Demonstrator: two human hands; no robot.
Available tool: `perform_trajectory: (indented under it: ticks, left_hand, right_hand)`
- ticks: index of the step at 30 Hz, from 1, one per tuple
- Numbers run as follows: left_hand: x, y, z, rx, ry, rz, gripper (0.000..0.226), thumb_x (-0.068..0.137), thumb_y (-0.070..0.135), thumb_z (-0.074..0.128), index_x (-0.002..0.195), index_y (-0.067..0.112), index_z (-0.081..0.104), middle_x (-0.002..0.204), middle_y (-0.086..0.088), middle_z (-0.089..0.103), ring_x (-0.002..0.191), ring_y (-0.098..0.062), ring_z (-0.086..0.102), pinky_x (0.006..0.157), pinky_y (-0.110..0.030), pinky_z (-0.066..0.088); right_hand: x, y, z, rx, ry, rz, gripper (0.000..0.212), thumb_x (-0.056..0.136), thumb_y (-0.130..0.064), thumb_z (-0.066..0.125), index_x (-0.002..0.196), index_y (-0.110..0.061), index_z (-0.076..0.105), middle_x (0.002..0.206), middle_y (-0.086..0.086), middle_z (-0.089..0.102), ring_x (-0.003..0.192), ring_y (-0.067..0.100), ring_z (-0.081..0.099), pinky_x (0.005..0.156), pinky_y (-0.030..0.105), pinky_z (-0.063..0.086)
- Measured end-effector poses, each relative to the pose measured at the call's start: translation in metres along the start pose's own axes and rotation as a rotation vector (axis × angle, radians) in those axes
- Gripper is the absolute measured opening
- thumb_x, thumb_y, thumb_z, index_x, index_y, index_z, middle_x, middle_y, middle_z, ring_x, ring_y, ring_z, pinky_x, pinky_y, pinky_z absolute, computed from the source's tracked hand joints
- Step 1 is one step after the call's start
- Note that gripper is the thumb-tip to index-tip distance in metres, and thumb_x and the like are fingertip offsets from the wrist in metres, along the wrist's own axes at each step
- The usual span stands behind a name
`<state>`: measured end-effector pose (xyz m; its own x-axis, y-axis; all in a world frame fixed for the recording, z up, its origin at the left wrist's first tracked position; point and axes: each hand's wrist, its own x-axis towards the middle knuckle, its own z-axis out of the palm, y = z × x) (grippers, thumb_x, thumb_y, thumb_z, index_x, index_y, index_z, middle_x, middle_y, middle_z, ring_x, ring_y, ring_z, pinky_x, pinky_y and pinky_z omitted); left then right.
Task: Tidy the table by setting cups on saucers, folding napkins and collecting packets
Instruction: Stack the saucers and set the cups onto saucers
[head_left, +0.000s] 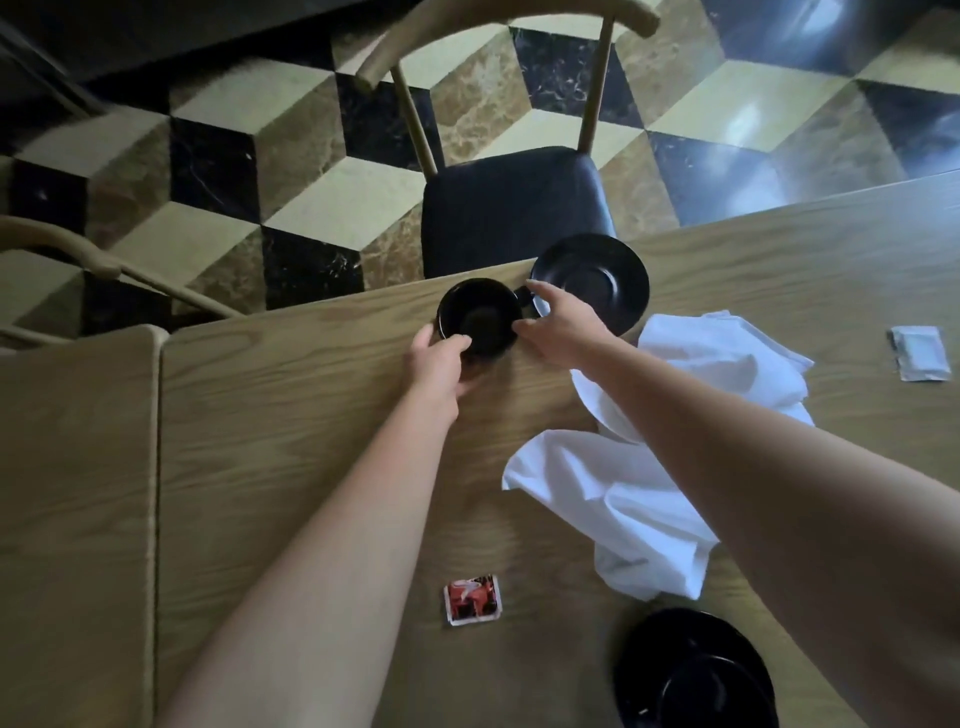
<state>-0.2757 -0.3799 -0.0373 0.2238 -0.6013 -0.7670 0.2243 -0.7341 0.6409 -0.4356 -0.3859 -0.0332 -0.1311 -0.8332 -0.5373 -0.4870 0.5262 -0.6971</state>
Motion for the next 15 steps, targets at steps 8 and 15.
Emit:
perform_trajectory:
  ticks: [8, 15]
  left_hand:
    - [-0.001, 0.015, 0.004, 0.152, 0.008, 0.156, 0.056, 0.071, 0.002, 0.058, 0.122, 0.024, 0.064, 0.11, -0.002, 0.069, 0.099, -0.02, 0.066, 0.072, -0.042, 0.064]
    - [-0.01, 0.038, 0.058, 0.311, -0.156, 0.27, 0.058, 0.073, 0.001, 0.063, 0.128, 0.021, 0.064, 0.107, 0.0, 0.069, 0.093, -0.021, 0.07, 0.072, -0.043, 0.064]
  right_hand:
    - [0.001, -0.001, -0.002, 0.054, 0.028, -0.158, 0.051, 0.084, -0.015, 0.066, 0.132, -0.029, 0.063, 0.095, -0.01, 0.067, 0.092, 0.019, 0.068, 0.091, 0.04, 0.057]
    - [0.011, 0.004, -0.072, 0.088, 0.12, -0.119, 0.048, 0.078, -0.008, 0.061, 0.123, -0.024, 0.067, 0.091, 0.011, 0.076, 0.078, 0.029, 0.076, 0.074, 0.045, 0.064]
